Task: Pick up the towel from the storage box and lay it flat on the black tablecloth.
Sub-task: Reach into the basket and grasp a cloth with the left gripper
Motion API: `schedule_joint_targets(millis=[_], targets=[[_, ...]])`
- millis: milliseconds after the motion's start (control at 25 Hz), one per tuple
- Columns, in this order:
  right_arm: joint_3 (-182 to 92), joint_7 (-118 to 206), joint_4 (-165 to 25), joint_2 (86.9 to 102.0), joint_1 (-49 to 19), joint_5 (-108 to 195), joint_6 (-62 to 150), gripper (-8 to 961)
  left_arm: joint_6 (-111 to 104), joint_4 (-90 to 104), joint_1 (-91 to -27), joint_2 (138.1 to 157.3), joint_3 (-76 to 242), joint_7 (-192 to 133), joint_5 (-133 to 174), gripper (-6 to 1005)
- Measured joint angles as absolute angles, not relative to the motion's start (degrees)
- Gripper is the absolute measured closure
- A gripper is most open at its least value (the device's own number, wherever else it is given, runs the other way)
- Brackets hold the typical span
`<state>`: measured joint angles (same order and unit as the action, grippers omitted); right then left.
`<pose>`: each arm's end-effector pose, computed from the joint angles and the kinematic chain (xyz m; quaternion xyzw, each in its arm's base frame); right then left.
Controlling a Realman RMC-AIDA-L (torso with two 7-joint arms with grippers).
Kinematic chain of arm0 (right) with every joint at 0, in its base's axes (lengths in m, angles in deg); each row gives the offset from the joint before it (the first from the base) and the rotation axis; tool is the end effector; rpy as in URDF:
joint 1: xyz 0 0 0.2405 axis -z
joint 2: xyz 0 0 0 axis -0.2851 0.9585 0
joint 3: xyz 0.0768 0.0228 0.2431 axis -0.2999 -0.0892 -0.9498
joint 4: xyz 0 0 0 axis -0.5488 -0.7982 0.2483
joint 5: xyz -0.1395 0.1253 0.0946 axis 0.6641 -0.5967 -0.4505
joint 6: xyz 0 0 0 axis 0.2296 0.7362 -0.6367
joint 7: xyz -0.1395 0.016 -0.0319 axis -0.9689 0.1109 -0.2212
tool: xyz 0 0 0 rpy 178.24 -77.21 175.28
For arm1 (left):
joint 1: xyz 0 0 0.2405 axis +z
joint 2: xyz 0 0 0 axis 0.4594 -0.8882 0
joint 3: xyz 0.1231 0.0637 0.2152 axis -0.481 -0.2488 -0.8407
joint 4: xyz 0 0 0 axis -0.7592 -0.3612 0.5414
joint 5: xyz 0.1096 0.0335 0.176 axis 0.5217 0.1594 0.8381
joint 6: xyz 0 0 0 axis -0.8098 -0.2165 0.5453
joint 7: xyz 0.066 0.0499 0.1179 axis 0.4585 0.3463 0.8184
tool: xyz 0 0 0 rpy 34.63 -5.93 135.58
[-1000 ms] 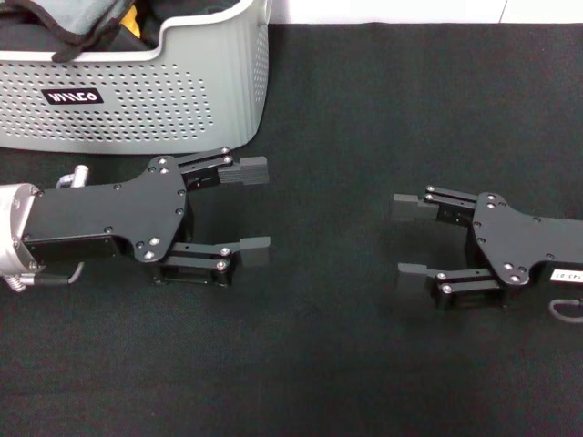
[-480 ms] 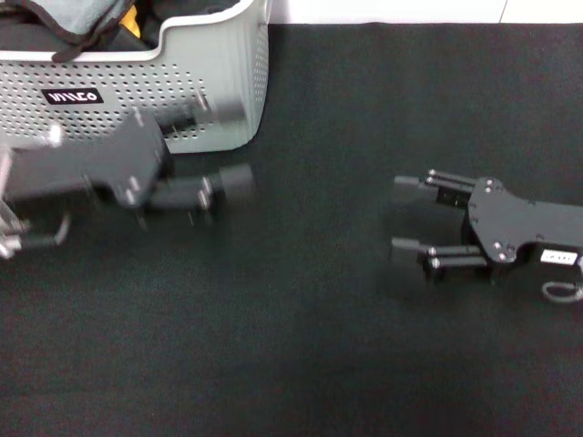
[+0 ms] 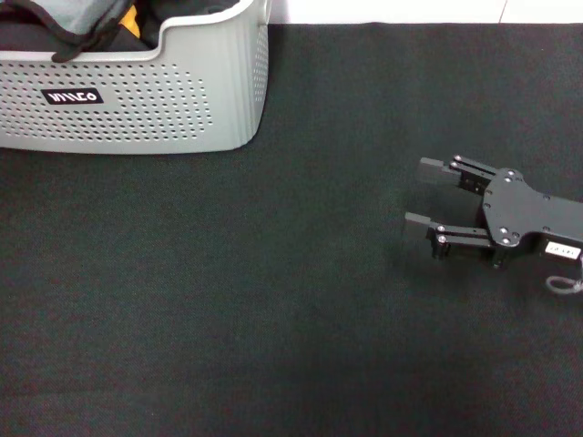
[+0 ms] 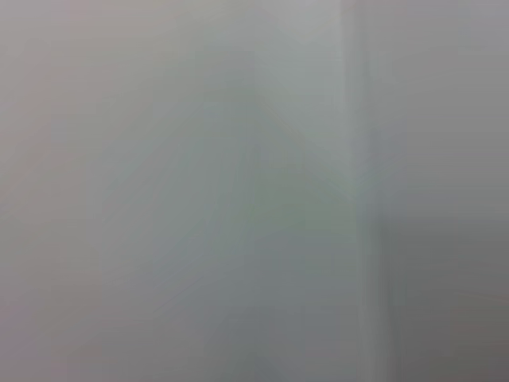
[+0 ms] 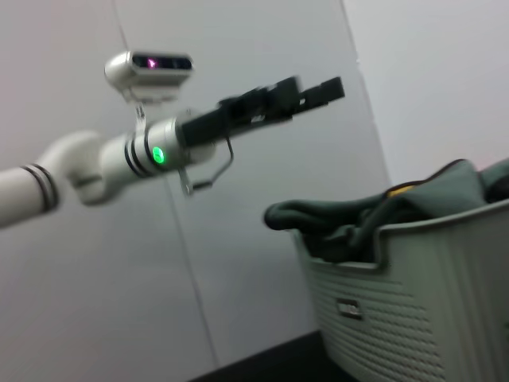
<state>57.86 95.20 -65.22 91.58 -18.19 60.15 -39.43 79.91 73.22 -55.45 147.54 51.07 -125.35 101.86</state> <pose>0.2402 0.3091 -0.0239 -0.9028 0.1495 0.3944 0.0844 -0.1894 0.3601 0.1540 -0.8870 -0.1073 -0.3522 0.2786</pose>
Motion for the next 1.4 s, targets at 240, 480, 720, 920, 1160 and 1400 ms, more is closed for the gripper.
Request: schedule_joint_targets(millis=[240,480,720,920,1160,1400], targets=[[56.9,93.4,-65.2,92.71,-16.1,60.1,-36.9,68,67.6,84.0,-56.3,147.88,50.3,-133.6,112.5,142],[56.5,92.9,-65.3,93.46,-15.7,59.9,-34.9,68,62.0,88.0,-59.9,151.33,45.8,-139.5,135.6,147],[56.5,92.9,-65.3,94.53,-15.6,60.2,-33.0,69,56.7,89.3,-57.9,152.71,36.3,-143.0,142.5,172],[56.6,92.9,-65.4,94.72,-15.7,60.2,-32.4,69,56.1,89.6,-57.0,152.64,33.3,-143.5,143.9,260],[56.8,92.9,-65.4,94.78,-15.7,60.3,-32.2,68,56.4,91.5,-56.5,152.66,32.8,-144.4,144.4,287],[56.9,92.9,-65.4,95.05,-15.6,60.4,-32.2,68,58.9,94.0,-55.8,152.62,32.8,-145.4,144.8,314]])
